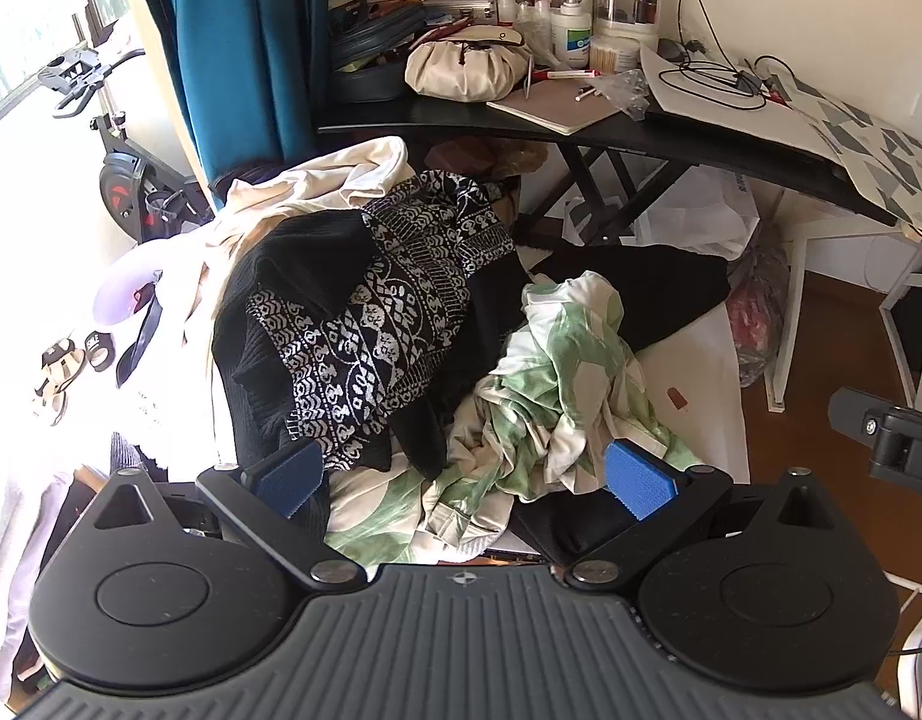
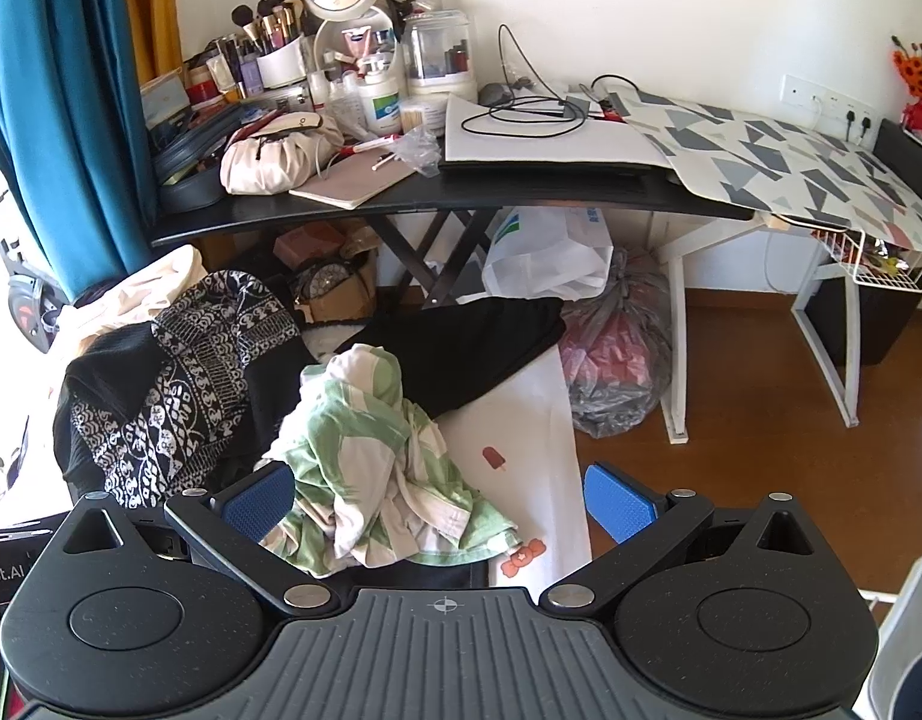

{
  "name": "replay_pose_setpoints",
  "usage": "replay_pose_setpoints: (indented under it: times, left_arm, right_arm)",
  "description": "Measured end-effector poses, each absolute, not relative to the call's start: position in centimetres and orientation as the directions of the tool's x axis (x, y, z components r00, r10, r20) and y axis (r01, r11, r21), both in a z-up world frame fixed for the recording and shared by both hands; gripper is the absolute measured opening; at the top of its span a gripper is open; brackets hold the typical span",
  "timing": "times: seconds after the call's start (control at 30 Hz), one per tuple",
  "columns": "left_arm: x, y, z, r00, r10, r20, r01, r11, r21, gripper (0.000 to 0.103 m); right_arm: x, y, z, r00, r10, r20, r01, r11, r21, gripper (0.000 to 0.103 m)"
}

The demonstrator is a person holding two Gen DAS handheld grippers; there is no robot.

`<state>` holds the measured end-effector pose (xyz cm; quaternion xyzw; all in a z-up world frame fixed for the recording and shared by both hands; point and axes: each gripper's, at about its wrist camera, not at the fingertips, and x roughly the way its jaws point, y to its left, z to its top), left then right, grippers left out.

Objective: Fold clothes
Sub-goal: 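Move both grippers toward the clothes pile on the chair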

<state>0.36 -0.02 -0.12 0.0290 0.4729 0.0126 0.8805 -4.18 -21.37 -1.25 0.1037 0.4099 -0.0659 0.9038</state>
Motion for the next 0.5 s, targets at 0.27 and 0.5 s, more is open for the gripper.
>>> replay_pose_setpoints:
  times: [0.27, 0.5]
  left_arm:
    - [0.3, 0.0, -0.3, 0.569, 0.036, -0.821, 0.031, 0.997, 0.065, 0.102]
    - [0.7, 0.3, -0.5, 0.558, 0.055, -0.828, 0.015, 0.997, 0.076, 0.102]
  right_arm:
    - [-4.5, -21.2, -1.4, 0.651, -0.039, -0.758, 0.204, 0.971, 0.125, 0.102]
    - [-4.5, -21.4, -0.7, 0.654, -0.035, -0.756, 0.200, 0.971, 0.129, 0.102]
